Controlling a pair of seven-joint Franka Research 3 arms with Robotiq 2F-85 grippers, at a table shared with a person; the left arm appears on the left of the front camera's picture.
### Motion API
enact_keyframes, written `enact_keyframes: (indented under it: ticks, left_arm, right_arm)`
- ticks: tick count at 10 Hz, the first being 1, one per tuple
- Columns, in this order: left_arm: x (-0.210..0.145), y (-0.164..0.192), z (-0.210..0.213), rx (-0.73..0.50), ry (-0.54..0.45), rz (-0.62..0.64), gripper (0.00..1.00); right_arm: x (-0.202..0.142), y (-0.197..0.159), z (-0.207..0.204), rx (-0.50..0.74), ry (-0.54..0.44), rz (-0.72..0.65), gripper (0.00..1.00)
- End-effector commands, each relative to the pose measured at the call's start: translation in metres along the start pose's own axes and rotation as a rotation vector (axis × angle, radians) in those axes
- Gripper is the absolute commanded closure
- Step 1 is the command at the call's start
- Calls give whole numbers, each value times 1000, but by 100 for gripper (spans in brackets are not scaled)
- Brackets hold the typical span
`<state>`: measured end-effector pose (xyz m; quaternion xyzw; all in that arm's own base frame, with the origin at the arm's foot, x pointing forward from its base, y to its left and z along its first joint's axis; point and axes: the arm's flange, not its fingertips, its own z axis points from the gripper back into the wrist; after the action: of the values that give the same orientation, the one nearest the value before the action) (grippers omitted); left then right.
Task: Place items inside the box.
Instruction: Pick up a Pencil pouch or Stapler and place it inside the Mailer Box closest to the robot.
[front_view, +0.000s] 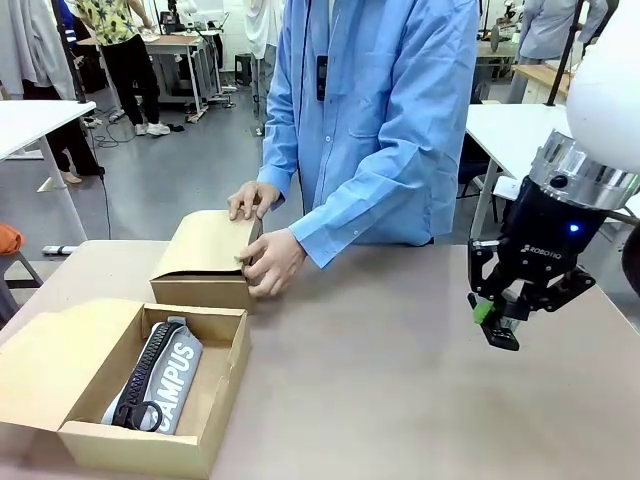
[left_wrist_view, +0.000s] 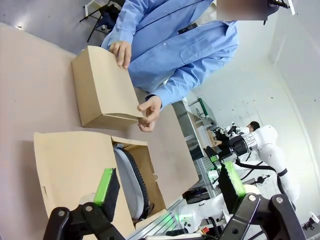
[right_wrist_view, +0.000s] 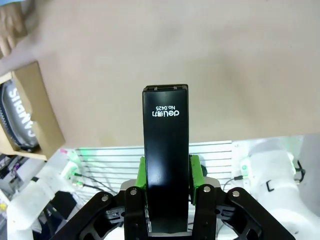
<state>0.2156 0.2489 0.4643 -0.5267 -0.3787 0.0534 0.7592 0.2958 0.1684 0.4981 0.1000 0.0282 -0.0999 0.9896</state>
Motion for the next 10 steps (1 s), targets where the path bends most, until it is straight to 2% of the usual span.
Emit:
enact_keyframes:
  ticks: [1,4,6,7,10]
  left_arm:
    - [0,-1,0,-19,-14,-15,0]
    - [0,-1,0,-19,-14,-15,0]
    - [0,-1,0,-19,-14,-15,0]
    - [0,-1,0,-19,-14,-15,0]
    - [0,-1,0,-19,-14,-15,0]
  right_arm:
    - [2,9,1,40,-15,9,63]
    - [10,55,-17,99,24,102,63]
    - [18,72,-33,88,110,140,63]
    - [20,68,-32,90,109,126,63]
    - [11,4,3,185,108,54,63]
